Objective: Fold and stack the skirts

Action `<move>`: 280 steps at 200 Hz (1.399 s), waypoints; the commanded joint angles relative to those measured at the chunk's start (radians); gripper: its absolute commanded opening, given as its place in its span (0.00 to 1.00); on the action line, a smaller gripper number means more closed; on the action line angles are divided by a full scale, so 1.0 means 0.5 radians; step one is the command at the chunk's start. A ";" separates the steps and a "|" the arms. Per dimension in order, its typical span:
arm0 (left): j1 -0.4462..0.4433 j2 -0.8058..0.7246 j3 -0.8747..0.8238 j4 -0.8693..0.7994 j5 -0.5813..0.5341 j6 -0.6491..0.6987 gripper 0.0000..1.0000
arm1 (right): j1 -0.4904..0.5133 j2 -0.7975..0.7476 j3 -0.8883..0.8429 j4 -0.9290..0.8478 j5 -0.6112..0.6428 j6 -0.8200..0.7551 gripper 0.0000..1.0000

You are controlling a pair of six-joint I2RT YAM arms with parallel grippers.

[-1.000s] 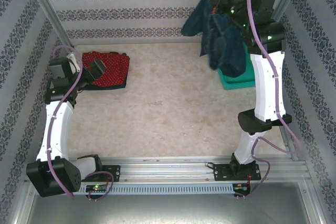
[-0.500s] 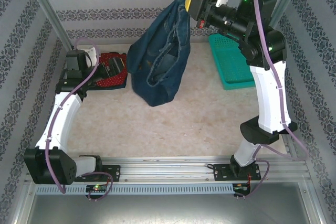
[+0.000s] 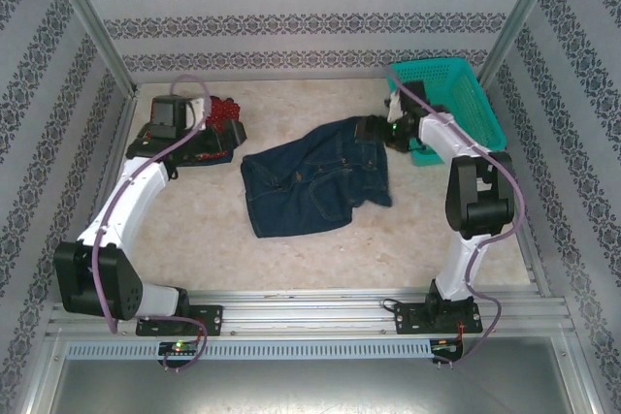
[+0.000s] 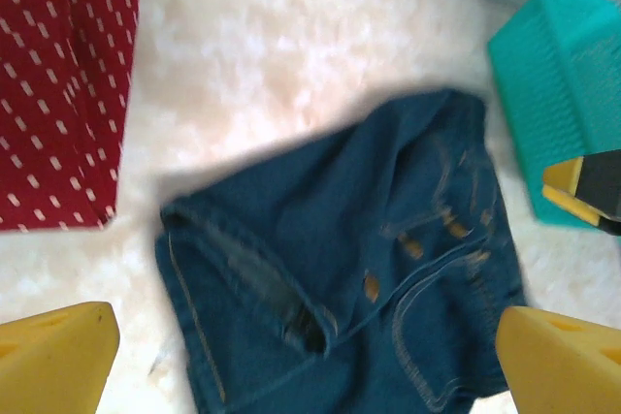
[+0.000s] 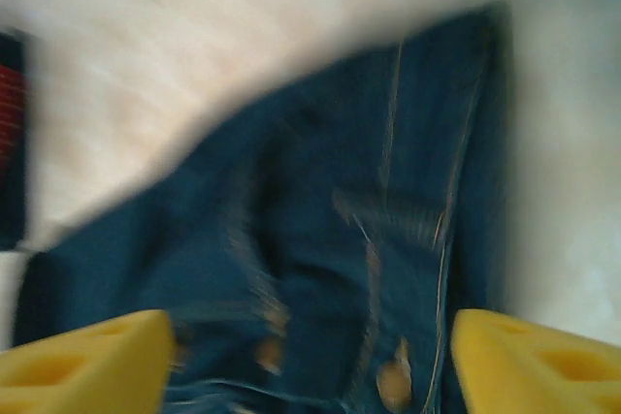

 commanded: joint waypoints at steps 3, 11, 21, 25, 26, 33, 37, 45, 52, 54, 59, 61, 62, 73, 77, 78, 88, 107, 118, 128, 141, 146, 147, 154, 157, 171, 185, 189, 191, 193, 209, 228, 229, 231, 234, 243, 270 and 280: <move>-0.131 0.083 -0.050 -0.116 -0.196 -0.087 1.00 | 0.096 -0.313 -0.011 0.153 0.229 -0.040 0.98; -0.156 0.115 -0.109 -0.061 -0.139 -0.144 1.00 | 0.106 -0.328 -0.046 0.152 0.281 -0.022 0.98; -0.207 0.155 -0.164 -0.007 -0.119 -0.174 1.00 | 0.113 -0.341 -0.098 0.169 0.300 0.009 0.98; -0.232 0.171 -0.174 0.005 -0.124 -0.178 1.00 | 0.119 -0.345 -0.120 0.184 0.291 0.018 0.98; -0.236 0.176 -0.176 0.007 -0.125 -0.178 1.00 | 0.118 -0.345 -0.126 0.188 0.289 0.019 0.98; -0.283 0.209 -0.184 0.019 -0.128 -0.163 1.00 | 0.129 -0.348 -0.160 0.208 0.273 0.029 0.98; -0.312 0.233 -0.180 0.018 -0.133 -0.154 1.00 | 0.135 -0.347 -0.172 0.210 0.271 0.034 0.98; -0.362 0.280 -0.160 0.014 -0.166 -0.141 0.99 | 0.150 -0.344 -0.193 0.209 0.281 0.035 0.98; -0.403 0.324 -0.139 0.007 -0.203 -0.132 0.98 | 0.167 -0.342 -0.209 0.212 0.296 0.035 0.98; -0.413 0.339 -0.131 0.008 -0.213 -0.129 0.97 | 0.173 -0.342 -0.215 0.217 0.306 0.035 0.98; -0.437 0.377 -0.109 0.007 -0.228 -0.127 0.96 | 0.184 -0.345 -0.228 0.230 0.323 0.034 0.98; -0.448 0.394 -0.098 0.005 -0.231 -0.124 0.96 | 0.188 -0.345 -0.233 0.236 0.329 0.036 0.98; -0.453 0.402 -0.094 0.005 -0.233 -0.124 0.95 | 0.192 -0.345 -0.236 0.238 0.334 0.037 0.98; -0.501 0.503 -0.023 -0.010 -0.259 -0.130 0.88 | 0.209 -0.345 -0.253 0.258 0.361 0.048 0.98; -0.517 0.542 0.002 -0.018 -0.272 -0.136 0.85 | 0.212 -0.342 -0.254 0.262 0.366 0.059 0.98; -0.520 0.552 0.010 -0.019 -0.275 -0.137 0.84 | 0.213 -0.342 -0.254 0.262 0.367 0.061 0.98; -0.556 0.650 0.078 -0.060 -0.353 -0.155 0.79 | 0.218 -0.334 -0.254 0.268 0.375 0.086 0.98; -0.595 0.824 0.191 -0.130 -0.491 -0.192 0.68 | 0.222 -0.324 -0.271 0.307 0.376 0.126 0.98; -0.595 0.904 0.238 -0.130 -0.486 -0.204 0.61 | 0.225 -0.310 -0.282 0.330 0.367 0.149 0.98; -0.600 0.976 0.297 -0.127 -0.413 -0.206 0.55 | 0.229 -0.293 -0.282 0.347 0.347 0.166 0.98; -0.608 1.054 0.376 -0.133 -0.311 -0.206 0.44 | 0.243 -0.273 -0.276 0.354 0.318 0.188 0.98; -0.613 1.076 0.405 -0.137 -0.279 -0.206 0.39 | 0.252 -0.269 -0.277 0.351 0.312 0.191 0.98; -0.613 1.079 0.411 -0.137 -0.273 -0.208 0.38 | 0.254 -0.269 -0.278 0.353 0.313 0.191 0.98; -0.612 1.096 0.444 -0.132 -0.223 -0.209 0.28 | 0.268 -0.269 -0.284 0.355 0.312 0.191 0.98; -0.610 1.097 0.461 -0.129 -0.208 -0.208 0.24 | 0.272 -0.271 -0.289 0.358 0.311 0.191 0.98; -0.583 1.091 0.581 -0.127 -0.180 -0.180 0.00 | 0.304 -0.285 -0.333 0.367 0.305 0.196 0.98; -0.502 1.116 0.828 -0.195 -0.223 -0.143 0.00 | 0.329 -0.317 -0.401 0.371 0.318 0.215 0.98; -0.470 1.137 0.922 -0.222 -0.241 -0.132 0.00 | 0.332 -0.330 -0.423 0.371 0.329 0.227 0.98; -0.454 1.150 0.969 -0.235 -0.251 -0.129 0.00 | 0.333 -0.338 -0.435 0.372 0.338 0.233 0.98; -0.436 1.163 1.017 -0.251 -0.260 -0.130 0.00 | 0.337 -0.346 -0.449 0.375 0.344 0.239 0.98; -0.297 1.332 1.434 -0.336 -0.326 -0.162 0.00 | 0.342 -0.437 -0.558 0.417 0.380 0.290 0.98; -0.187 1.638 1.804 -0.328 -0.379 -0.187 0.27 | 0.343 -0.569 -0.699 0.480 0.378 0.352 0.98; -0.183 1.658 1.825 -0.335 -0.376 -0.187 0.30 | 0.343 -0.575 -0.704 0.482 0.378 0.356 0.98; -0.178 1.694 1.879 -0.352 -0.367 -0.190 0.40 | 0.342 -0.590 -0.717 0.481 0.384 0.363 0.98; -0.168 1.762 1.959 -0.398 -0.344 -0.193 0.52 | 0.345 -0.609 -0.734 0.478 0.388 0.379 0.98; -0.156 1.959 2.293 -0.632 -0.255 -0.193 0.80 | 0.346 -0.669 -0.781 0.452 0.414 0.427 0.98; -0.245 2.099 2.768 -1.109 -0.199 -0.064 1.00 | 0.346 -0.893 -0.969 0.289 0.623 0.746 0.98; -0.291 1.972 2.636 -1.092 -0.202 -0.035 1.00 | 0.329 -0.989 -1.064 0.273 0.673 0.840 0.98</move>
